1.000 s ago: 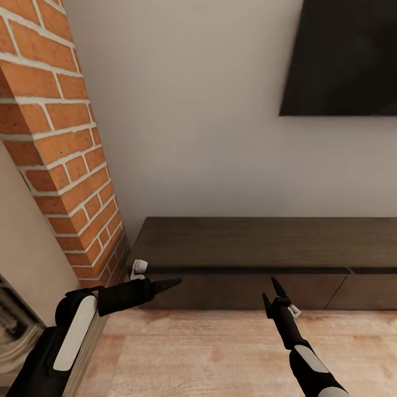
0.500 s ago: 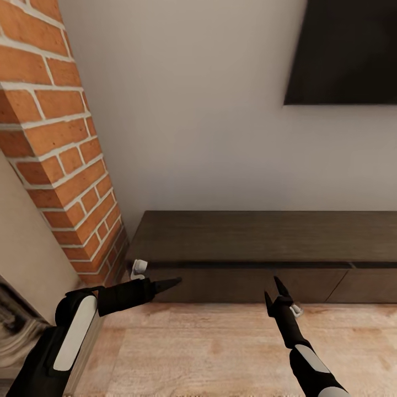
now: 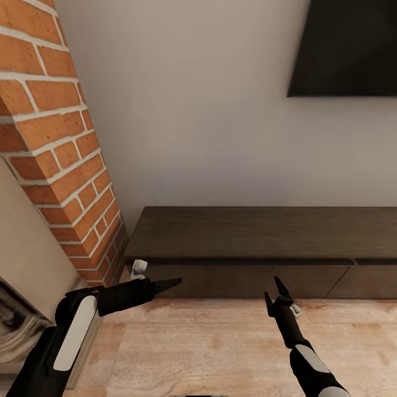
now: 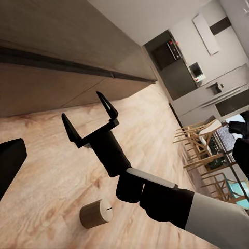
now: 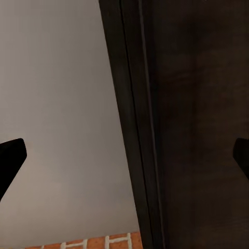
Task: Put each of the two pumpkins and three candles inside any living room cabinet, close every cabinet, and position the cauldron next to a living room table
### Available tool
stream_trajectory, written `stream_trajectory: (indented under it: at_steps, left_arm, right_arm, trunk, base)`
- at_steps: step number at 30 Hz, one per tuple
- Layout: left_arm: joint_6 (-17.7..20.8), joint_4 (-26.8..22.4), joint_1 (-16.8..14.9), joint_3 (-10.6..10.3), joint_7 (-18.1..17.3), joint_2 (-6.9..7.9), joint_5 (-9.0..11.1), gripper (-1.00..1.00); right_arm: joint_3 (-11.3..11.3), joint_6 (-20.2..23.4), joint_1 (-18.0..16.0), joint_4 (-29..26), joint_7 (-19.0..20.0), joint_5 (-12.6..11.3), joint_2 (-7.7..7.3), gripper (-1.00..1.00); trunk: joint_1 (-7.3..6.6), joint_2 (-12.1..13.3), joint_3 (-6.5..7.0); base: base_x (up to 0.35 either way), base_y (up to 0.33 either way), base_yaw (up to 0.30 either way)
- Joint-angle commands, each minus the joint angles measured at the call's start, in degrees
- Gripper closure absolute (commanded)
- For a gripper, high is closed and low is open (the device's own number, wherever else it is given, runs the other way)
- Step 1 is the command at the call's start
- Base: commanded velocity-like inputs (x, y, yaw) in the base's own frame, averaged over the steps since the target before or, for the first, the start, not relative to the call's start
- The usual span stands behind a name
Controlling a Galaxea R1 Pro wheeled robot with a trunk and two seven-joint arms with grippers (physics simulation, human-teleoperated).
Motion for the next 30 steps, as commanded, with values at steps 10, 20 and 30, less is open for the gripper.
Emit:
stream_trajectory:
  at_steps: [10,20,30]
  left_arm:
    - [0.1,0.0,0.0,0.0,-0.2,0.02,0.0,-1.0]
    - [0.1,0.1,0.0,0.0,-0.2,0.02,0.0,-1.0]
    - [0.1,0.1,0.0,0.0,-0.2,0.02,0.0,-1.0]
  right_arm:
    - [0.2,0.7,0.0,0.3,6.3,-0.3,-0.05,-1.0]
    - [0.1,0.7,0.0,1.1,7.3,-0.1,-0.36,-1.0]
    - [-0.1,0.7,0.0,1.5,6.6,-0.2,-0.46,-1.0]
  trunk:
    - [-0.01,0.0,-0.05]
    - [-0.01,0.0,-0.05]
    - [-0.01,0.0,-0.05]
  base:
    - [0.079,0.0,0.0]
    - [0.081,-0.028,0.0]
    - [0.078,-0.003,0.0]
